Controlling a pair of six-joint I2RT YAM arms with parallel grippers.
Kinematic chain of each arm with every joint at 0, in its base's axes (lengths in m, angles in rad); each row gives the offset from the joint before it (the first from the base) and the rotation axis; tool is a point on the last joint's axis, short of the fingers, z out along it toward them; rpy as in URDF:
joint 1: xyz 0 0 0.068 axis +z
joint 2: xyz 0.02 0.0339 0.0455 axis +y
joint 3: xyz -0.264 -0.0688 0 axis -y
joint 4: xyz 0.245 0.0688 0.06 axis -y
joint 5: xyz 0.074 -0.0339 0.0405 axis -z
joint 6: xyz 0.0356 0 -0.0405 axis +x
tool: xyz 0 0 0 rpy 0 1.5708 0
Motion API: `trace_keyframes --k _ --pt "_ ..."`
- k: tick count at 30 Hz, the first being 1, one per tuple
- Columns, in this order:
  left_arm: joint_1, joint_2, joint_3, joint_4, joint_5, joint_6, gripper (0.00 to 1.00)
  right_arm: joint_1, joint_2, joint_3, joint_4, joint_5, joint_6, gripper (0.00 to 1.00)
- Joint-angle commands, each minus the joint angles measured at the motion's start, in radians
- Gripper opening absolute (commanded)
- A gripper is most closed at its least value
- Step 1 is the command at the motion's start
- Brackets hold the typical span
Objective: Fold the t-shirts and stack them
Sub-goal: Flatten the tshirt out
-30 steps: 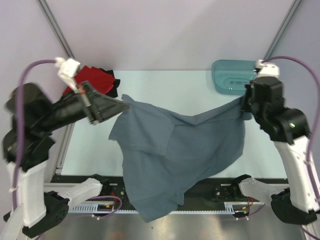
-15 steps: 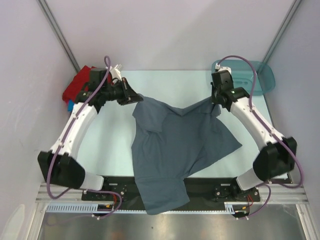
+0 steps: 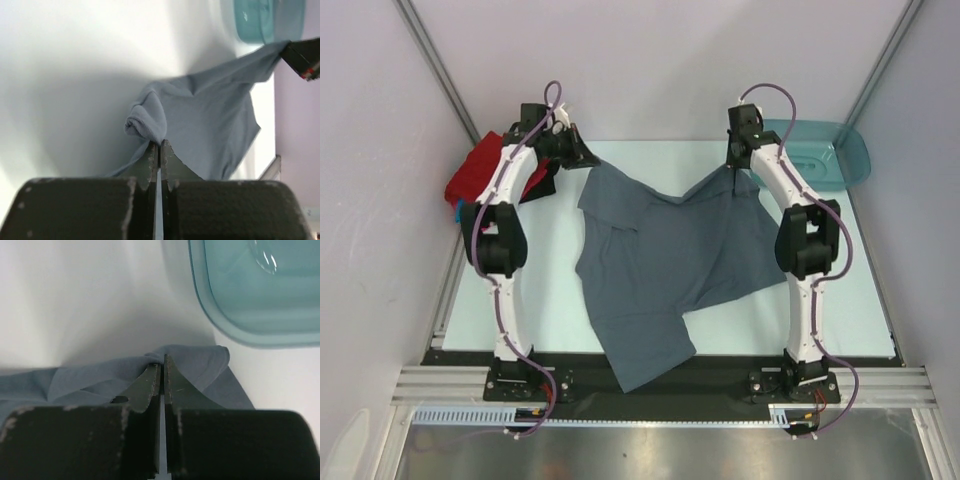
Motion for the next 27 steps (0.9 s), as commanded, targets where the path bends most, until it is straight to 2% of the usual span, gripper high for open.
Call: trace_keyframes --k 1,6,7,8,9,11,12,13,14,16,19,25,27 --pt "0.035 0.132 0.206 -0.027 0.048 0.017 0.0 -0.02 0.101 0.176 -0.032 -0.01 0.02 0.0" --pt "0.052 0.263 0.315 0.063 0.054 -0.057 0.02 -0.036 0.256 0.414 -0.118 0.006 0.023 0.0" --pt "0.081 0.278 0.326 0.072 0.052 -0.072 0.05 -0.04 0.272 0.414 -0.11 -0.001 0.023 0.12" --pt "0.084 0.312 0.334 0.089 0.051 -0.077 0.06 -0.051 0.278 0.413 -0.101 0.003 0.033 0.5" --pt "0.092 0.323 0.343 0.091 0.049 -0.081 0.07 -0.056 0.281 0.413 -0.103 0.008 0.036 0.62" --pt "0.1 0.338 0.346 0.083 0.022 -0.078 0.08 -0.065 0.267 0.408 -0.118 0.032 0.043 0.69" --pt "0.103 0.334 0.331 0.08 0.006 -0.074 0.09 -0.068 0.252 0.394 -0.11 0.042 0.041 0.8" --pt "0.104 0.315 0.319 0.08 -0.014 -0.06 0.93 -0.071 0.215 0.35 -0.092 0.057 0.035 0.91" --pt "0.107 0.315 0.311 0.079 -0.038 -0.054 1.0 -0.071 0.198 0.335 -0.086 0.066 0.029 0.92" --pt "0.109 0.274 0.288 0.053 -0.095 -0.037 1.0 -0.071 0.163 0.309 -0.081 0.078 0.003 0.93" --pt "0.107 0.187 0.256 0.076 -0.081 -0.045 1.0 -0.071 0.094 0.284 -0.115 0.097 -0.017 0.93" --pt "0.064 -0.01 0.155 0.079 0.014 -0.092 1.0 -0.062 -0.026 0.227 -0.302 0.077 0.042 0.93" --pt "-0.001 -0.076 0.049 0.094 0.037 -0.123 1.0 -0.057 -0.064 0.153 -0.319 0.031 0.047 0.93"
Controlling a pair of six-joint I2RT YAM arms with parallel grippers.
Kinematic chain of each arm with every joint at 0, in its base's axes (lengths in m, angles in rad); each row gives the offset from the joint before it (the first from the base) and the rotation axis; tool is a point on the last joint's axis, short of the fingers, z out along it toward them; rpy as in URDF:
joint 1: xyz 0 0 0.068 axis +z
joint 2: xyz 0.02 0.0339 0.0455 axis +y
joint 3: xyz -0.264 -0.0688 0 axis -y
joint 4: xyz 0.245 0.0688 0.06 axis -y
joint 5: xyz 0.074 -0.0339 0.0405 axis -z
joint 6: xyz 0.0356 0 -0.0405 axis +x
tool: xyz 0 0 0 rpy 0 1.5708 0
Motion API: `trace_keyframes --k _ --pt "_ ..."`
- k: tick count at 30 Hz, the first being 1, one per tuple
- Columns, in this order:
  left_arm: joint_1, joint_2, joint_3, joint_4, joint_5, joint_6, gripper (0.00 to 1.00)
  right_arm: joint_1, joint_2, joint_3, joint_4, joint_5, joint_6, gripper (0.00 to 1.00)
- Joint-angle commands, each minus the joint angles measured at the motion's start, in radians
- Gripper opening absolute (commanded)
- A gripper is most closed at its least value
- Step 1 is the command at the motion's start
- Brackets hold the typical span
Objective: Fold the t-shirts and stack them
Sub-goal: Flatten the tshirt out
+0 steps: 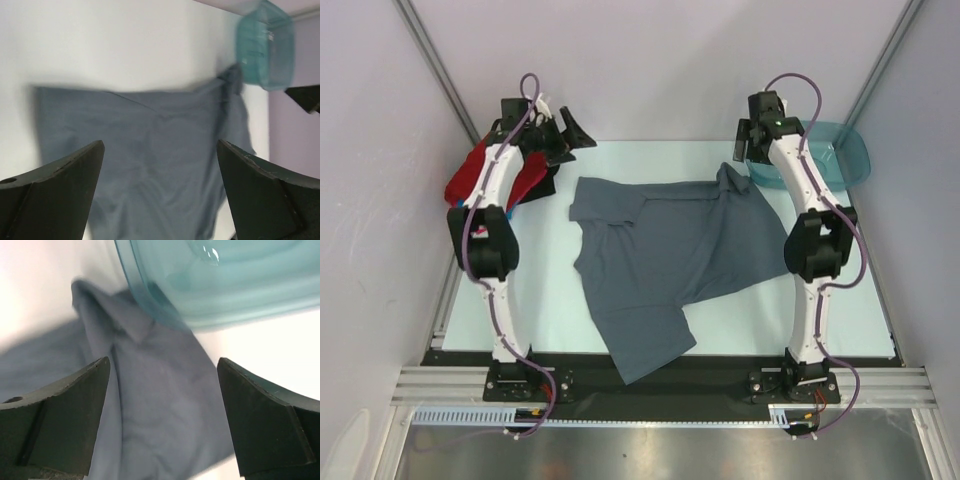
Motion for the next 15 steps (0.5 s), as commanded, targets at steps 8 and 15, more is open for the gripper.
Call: trace_keyframes --k 8,15 --pt "-0.244 -0.444 -0.554 0.071 0.039 -0.127 1.0 -0.003 -0.199 -0.257 -0.211 -0.114 0.057 0.91" --pt "-0.29 -0.496 -0.833 0.118 0.019 -0.143 1.0 -0.045 -0.196 -0.386 -0.236 -0.167 0.08 0.89"
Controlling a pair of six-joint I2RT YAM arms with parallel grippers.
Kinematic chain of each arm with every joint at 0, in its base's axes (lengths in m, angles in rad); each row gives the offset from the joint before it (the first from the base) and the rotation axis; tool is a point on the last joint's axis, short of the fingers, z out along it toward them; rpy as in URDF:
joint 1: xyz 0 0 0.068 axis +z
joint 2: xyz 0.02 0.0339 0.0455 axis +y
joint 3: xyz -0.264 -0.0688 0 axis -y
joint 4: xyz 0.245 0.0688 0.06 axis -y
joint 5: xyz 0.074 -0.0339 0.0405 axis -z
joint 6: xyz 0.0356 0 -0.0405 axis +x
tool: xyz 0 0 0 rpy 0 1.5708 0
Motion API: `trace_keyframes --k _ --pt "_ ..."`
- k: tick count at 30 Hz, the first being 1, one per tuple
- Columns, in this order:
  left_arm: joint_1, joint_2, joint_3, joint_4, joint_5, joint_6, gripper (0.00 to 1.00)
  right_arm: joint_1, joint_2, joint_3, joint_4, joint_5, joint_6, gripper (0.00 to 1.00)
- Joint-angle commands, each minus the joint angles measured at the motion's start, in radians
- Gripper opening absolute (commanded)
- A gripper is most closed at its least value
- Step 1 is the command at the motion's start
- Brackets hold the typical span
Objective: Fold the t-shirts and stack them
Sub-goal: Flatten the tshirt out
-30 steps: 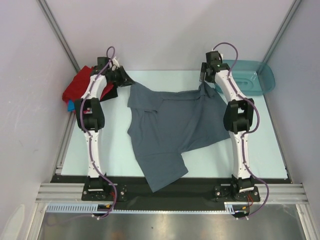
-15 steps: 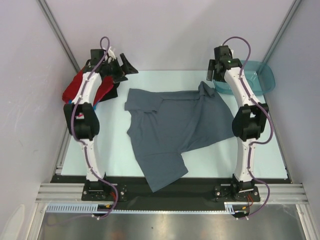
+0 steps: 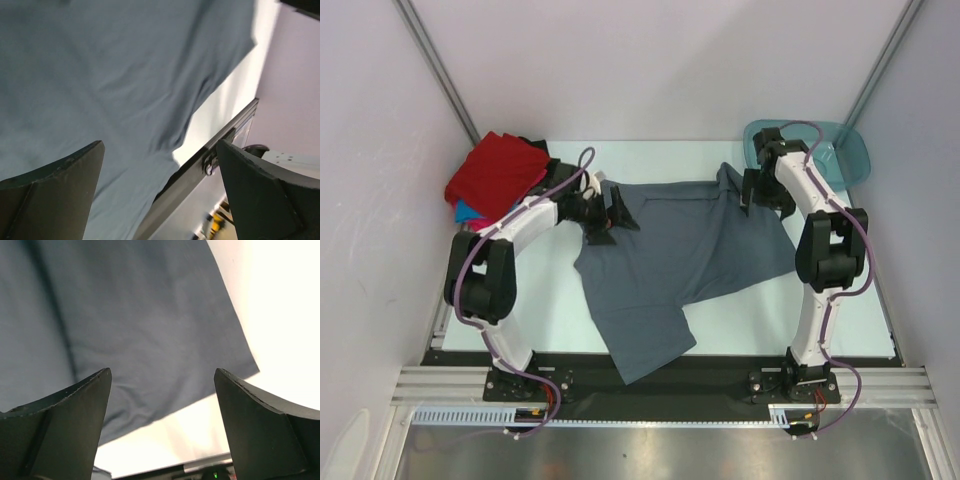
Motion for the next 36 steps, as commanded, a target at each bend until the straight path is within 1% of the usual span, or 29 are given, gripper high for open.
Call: trace_keyframes --k 1,5,9,12,17,19,22,24,25,26,28,29,33,36 --pt "0.003 -0.028 -0.058 0.029 -0.011 -0.015 1.0 -0.016 -0.026 -0.026 -0.014 -0.04 0.012 0.89" --pt "-0.013 -0.033 -0.083 -0.049 -0.083 0.034 1.0 -0.019 -0.017 -0.025 -0.033 -0.066 -0.002 0.89" --pt "-0.023 -0.011 -0.141 -0.045 -0.071 0.025 1.0 -0.019 -0.004 -0.023 -0.043 -0.085 -0.008 0.88" --pt "-0.043 0.001 -0.149 -0.045 -0.143 0.049 1.0 -0.019 -0.007 -0.016 -0.047 -0.106 -0.01 0.87" --pt "-0.054 0.09 -0.091 -0.082 -0.227 0.088 1.0 -0.016 -0.015 0.029 -0.066 -0.125 -0.01 0.87" --pt "-0.054 0.121 -0.065 -0.077 -0.24 0.097 1.0 -0.016 -0.017 0.044 -0.076 -0.123 -0.011 0.87" --pt "-0.063 0.182 -0.006 -0.118 -0.273 0.112 1.0 -0.016 -0.02 0.056 -0.09 -0.117 -0.016 0.87" --pt "-0.079 0.21 0.033 -0.17 -0.359 0.146 1.0 -0.014 -0.027 0.061 -0.095 -0.113 -0.016 0.87" --pt "-0.085 0.217 0.05 -0.224 -0.399 0.16 1.0 -0.014 -0.03 0.061 -0.098 -0.113 -0.016 0.86" --pt "-0.094 0.225 0.063 -0.25 -0.48 0.19 1.0 -0.014 -0.033 0.059 -0.098 -0.116 -0.016 0.86" --pt "-0.099 0.233 0.087 -0.315 -0.555 0.218 1.0 -0.013 -0.041 0.055 -0.101 -0.113 -0.018 0.86" --pt "-0.1 0.233 0.083 -0.329 -0.627 0.244 1.0 -0.014 -0.043 0.046 -0.101 -0.105 -0.018 0.86" --pt "-0.1 0.231 0.055 -0.395 -0.752 0.296 1.0 -0.013 -0.063 0.02 -0.099 -0.086 -0.024 0.86" --pt "-0.1 0.222 0.006 -0.422 -0.804 0.303 1.0 -0.017 -0.066 0.012 -0.098 -0.082 -0.028 0.86"
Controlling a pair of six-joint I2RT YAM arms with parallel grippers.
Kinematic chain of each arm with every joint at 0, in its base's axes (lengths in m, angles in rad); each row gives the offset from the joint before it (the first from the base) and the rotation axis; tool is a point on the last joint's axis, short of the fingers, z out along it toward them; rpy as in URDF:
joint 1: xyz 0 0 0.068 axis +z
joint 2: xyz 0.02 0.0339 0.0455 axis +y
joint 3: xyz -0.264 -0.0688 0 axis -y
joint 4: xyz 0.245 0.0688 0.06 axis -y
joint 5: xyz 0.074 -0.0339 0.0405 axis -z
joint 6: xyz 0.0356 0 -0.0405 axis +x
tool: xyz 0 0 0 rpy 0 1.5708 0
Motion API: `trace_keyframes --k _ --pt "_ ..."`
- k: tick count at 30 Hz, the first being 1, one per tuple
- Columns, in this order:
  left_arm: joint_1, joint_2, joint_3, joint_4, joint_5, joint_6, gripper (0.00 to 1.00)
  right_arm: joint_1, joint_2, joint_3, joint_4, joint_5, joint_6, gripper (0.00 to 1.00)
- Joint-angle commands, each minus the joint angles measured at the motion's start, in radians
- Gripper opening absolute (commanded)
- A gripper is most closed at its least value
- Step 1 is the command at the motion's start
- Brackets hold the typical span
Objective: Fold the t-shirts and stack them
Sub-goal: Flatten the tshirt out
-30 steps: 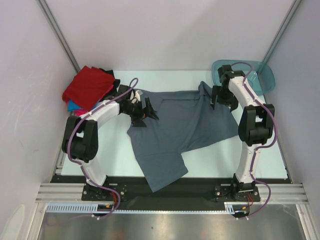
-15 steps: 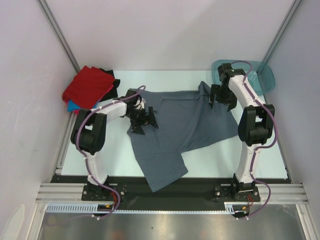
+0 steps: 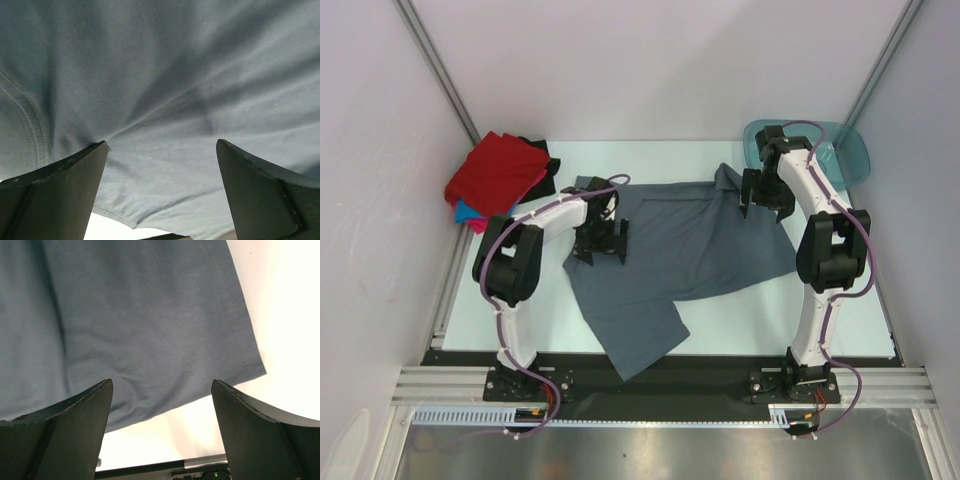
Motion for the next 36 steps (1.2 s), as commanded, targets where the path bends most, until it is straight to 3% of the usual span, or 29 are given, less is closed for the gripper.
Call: trace_keyframes --k 1,9,21,30,36 --pt "0.021 0.006 -0.083 -0.109 -0.246 0.085 1.0 0.003 -0.058 -0.003 -0.012 0.017 -0.016 0.86" --pt "0.021 -0.066 -0.212 -0.152 -0.286 0.12 1.0 0.005 -0.035 -0.009 -0.021 0.028 -0.014 0.86" --pt "0.022 -0.123 -0.206 -0.196 -0.324 0.165 1.0 0.009 -0.006 -0.242 0.086 -0.029 -0.003 0.84" --pt "0.021 -0.131 -0.074 -0.224 -0.24 0.191 1.0 0.069 0.055 -0.257 0.152 -0.09 -0.028 0.83" --pt "-0.007 -0.2 0.142 -0.251 -0.035 0.156 1.0 0.115 0.027 -0.199 0.123 -0.099 -0.025 0.84"
